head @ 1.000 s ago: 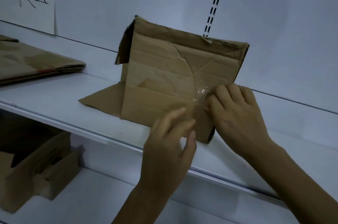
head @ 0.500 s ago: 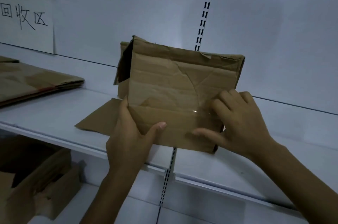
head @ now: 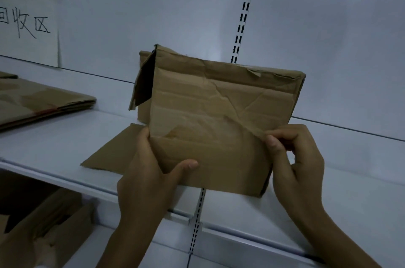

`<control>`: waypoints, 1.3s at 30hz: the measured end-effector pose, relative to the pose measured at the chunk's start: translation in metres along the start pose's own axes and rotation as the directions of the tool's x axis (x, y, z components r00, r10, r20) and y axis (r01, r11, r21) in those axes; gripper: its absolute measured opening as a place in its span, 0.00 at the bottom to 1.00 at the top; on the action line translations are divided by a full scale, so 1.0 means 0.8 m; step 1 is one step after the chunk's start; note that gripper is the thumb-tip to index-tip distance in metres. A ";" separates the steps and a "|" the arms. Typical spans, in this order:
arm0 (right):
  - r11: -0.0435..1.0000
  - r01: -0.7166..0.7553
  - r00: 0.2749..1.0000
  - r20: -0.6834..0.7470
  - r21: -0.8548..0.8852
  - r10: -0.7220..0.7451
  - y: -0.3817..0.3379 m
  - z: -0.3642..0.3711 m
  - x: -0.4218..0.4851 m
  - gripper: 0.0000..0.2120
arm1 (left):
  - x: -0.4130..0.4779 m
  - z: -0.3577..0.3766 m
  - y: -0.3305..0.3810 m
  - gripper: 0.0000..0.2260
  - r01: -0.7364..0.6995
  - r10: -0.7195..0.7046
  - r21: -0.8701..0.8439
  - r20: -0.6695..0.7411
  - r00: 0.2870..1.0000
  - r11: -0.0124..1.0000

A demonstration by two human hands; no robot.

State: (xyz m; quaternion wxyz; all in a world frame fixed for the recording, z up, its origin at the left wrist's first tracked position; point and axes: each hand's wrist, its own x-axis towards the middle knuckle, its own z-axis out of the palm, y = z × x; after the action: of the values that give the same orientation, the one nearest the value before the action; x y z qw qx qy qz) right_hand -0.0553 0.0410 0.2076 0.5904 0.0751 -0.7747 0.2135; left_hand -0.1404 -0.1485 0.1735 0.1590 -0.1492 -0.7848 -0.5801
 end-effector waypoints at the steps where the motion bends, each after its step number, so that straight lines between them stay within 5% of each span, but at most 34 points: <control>1: 0.999 -0.034 0.999 -0.017 0.036 0.035 -0.002 -0.002 0.001 0.04 | 0.000 0.000 0.000 0.53 -0.004 0.004 0.002 -0.001 1.000 1.000; 4: 0.918 -0.289 0.942 -0.093 0.270 0.324 -0.002 -0.008 0.006 0.07 | 0.003 0.001 -0.002 0.53 -0.005 0.005 0.020 0.005 1.000 1.000; 7: 0.603 -0.559 0.710 -0.047 0.568 0.702 0.002 -0.012 0.014 0.07 | 0.005 0.003 -0.001 0.52 -0.010 0.009 0.029 0.006 1.000 1.000; 14: 0.333 -0.719 0.469 0.071 0.610 0.880 0.025 -0.009 0.017 0.06 | 0.004 0.006 -0.003 0.51 -0.028 0.028 0.010 0.000 1.000 1.000; 18: 0.112 -0.721 0.136 -0.018 0.684 0.991 0.060 -0.041 0.023 0.11 | 0.010 0.004 -0.011 0.54 -0.038 0.037 -0.010 -0.028 0.999 0.999; 21: 0.270 -0.759 0.219 -0.158 0.593 0.963 0.068 -0.052 0.023 0.11 | 0.016 0.006 -0.020 0.53 -0.118 0.114 -0.066 -0.057 0.992 0.991; 24: 0.281 -0.794 0.319 -0.025 0.539 0.948 0.050 -0.034 0.016 0.07 | 0.017 0.007 -0.025 0.53 -0.151 0.150 -0.007 -0.096 0.984 0.988; 34: 0.172 -0.837 0.339 0.247 0.519 0.908 0.038 -0.022 0.006 0.18 | 0.004 0.004 -0.023 0.39 -0.269 0.314 0.207 -0.230 0.921 0.940; 39: 0.183 -0.864 0.347 0.292 0.468 0.891 0.028 -0.014 0.001 0.11 | 0.006 0.005 -0.032 0.31 -0.338 0.393 0.247 -0.228 0.891 0.908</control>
State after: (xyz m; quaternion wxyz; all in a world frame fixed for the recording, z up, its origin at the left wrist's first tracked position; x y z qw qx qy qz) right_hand -0.0537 0.0662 0.2052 0.3285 -0.2201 -0.5634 0.7254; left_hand -0.1559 -0.1514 0.1523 0.3866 -0.1965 -0.7674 -0.4722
